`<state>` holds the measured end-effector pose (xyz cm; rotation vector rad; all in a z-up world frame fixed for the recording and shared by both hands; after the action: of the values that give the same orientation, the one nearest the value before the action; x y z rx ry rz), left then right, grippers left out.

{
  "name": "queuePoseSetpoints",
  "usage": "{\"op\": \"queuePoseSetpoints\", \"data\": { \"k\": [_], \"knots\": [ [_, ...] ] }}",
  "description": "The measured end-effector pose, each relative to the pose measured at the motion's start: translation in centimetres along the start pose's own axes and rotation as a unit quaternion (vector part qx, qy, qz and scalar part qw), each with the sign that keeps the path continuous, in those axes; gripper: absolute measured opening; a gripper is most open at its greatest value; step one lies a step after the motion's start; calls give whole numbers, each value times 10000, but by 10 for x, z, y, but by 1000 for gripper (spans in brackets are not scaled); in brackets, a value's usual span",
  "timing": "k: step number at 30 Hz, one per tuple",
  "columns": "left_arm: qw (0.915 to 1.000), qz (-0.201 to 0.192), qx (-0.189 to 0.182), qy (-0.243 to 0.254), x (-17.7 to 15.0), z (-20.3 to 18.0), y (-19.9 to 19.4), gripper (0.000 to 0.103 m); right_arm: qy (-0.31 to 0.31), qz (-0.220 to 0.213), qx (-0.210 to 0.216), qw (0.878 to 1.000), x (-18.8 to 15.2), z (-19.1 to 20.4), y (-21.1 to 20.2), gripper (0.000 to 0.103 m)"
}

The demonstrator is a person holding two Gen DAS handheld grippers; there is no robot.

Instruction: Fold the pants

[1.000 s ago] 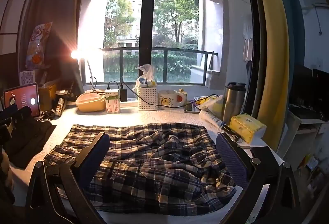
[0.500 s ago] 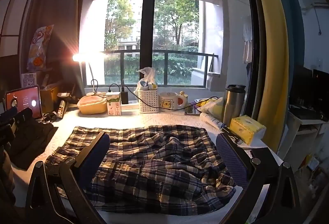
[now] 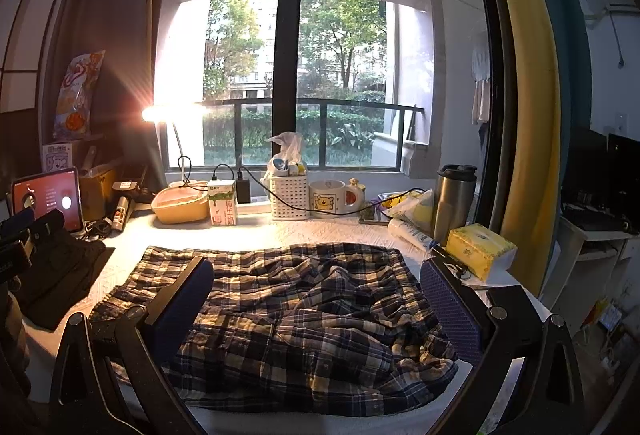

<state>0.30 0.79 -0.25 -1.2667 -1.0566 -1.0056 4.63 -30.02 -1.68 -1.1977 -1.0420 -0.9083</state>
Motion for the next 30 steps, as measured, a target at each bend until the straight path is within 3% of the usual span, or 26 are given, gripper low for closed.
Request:
{"op": "queuePoseSetpoints", "data": {
  "k": [30],
  "knots": [
    [10000, 13, -6, 6, -2, -1, -3, 102, 25, 52, 3, 10000, -2, 1, 0, 103]
  ]
}}
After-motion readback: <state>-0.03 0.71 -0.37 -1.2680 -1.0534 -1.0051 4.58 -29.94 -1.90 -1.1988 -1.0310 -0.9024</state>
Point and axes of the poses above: each gripper's, at about its wrist camera, not at the fingertips, and y roughly the way its jaws point, z to its left, x to its top, the point moved 1 cm from there along y, roughly the way its jaws point, and after that the axes turned 7 degrees about y, right-handed, at the moved point
